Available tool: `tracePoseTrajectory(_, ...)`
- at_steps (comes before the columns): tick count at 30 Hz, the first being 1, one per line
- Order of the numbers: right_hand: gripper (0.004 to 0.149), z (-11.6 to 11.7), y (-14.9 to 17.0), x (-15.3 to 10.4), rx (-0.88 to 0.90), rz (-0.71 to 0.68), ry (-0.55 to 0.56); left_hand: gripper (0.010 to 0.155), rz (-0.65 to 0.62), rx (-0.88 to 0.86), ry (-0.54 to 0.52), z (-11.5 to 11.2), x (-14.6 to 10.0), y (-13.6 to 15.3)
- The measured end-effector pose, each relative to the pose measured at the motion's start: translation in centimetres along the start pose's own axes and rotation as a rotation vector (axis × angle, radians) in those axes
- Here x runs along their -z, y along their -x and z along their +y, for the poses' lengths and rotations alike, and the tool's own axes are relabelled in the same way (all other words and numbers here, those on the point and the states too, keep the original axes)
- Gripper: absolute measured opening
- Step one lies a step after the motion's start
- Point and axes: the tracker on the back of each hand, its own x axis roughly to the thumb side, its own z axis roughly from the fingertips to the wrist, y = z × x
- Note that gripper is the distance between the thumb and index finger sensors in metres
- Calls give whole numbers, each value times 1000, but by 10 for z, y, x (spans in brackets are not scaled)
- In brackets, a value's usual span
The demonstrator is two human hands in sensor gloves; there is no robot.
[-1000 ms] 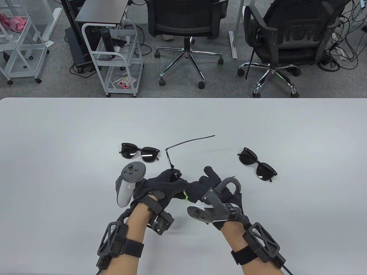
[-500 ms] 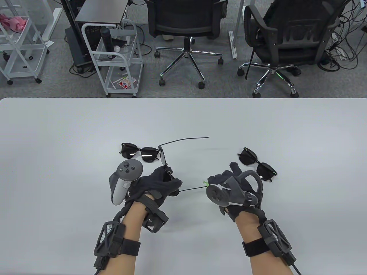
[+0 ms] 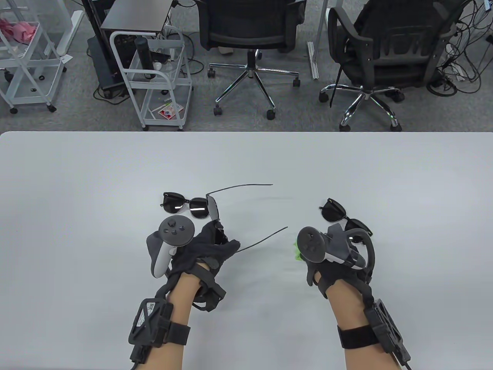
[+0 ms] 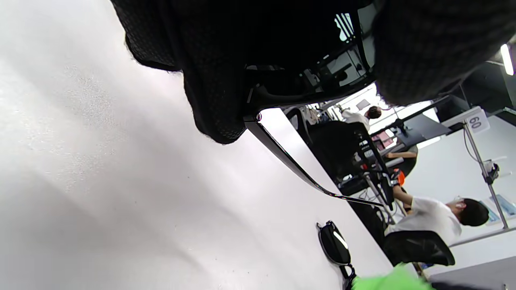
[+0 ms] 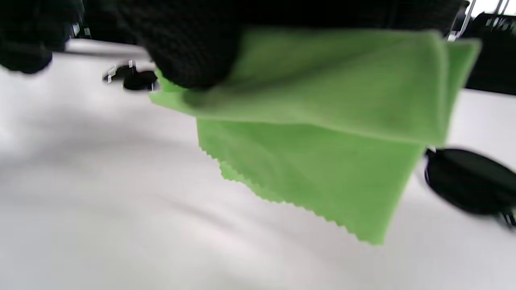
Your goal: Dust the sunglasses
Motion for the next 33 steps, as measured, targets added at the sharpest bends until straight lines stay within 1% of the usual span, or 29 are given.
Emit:
tracePoseTrajectory(1, 46, 9, -1, 5, -5, 4, -68, 96, -1, -8, -5, 0, 0, 0)
tracePoseTrajectory(3, 46, 19, -3, 10, -27, -1, -165, 96, -4, -14, -7, 1, 0, 0)
tracePoseTrajectory(6, 48, 28, -6, 13, -24, -18, -271, 96, -7, -35, -1, 0, 0, 1)
tracePoseTrajectory(8, 52, 29, -7, 12, -2, -26, -309, 97, -10, -42, 2, 0, 0, 0)
tracePoseTrajectory(10, 62, 26, -7, 10, 17, -47, -314, 97, -16, -45, -2, 1, -1, 0)
tracePoseTrajectory(12, 68, 18, -6, 7, 85, -76, -227, 97, -34, -59, -6, 1, -1, -1)
tracePoseTrajectory(13, 68, 15, -5, 6, 133, -99, -177, 97, -39, -69, -7, 1, -1, -1)
tracePoseTrajectory(14, 66, 12, -6, 5, 196, -116, -99, 97, -47, -86, -5, 1, -1, -2)
tracePoseTrajectory(18, 55, 4, -10, 3, 356, -150, 196, 96, -80, -128, 36, -4, -1, -5)
tracePoseTrajectory(21, 49, -1, -18, -1, 440, -182, 346, 97, -112, -138, 98, -13, -1, -11)
tracePoseTrajectory(23, 48, -2, -23, -3, 459, -191, 402, 97, -130, -149, 136, -20, 0, -15)
tracePoseTrajectory(26, 51, -2, -31, -4, 458, -227, 429, 96, -170, -139, 225, -32, -1, -22)
tracePoseTrajectory(27, 52, -2, -35, -4, 459, -262, 438, 96, -183, -125, 251, -37, -2, -26)
tracePoseTrajectory(29, 54, -1, -41, -3, 453, -314, 436, 96, -204, -92, 275, -43, -3, -32)
tracePoseTrajectory(31, 54, -1, -43, -4, 421, -307, 428, 96, -206, -64, 267, -45, -5, -34)
tracePoseTrajectory(33, 52, -4, -39, -6, 389, -290, 467, 96, -201, -49, 255, -43, -5, -33)
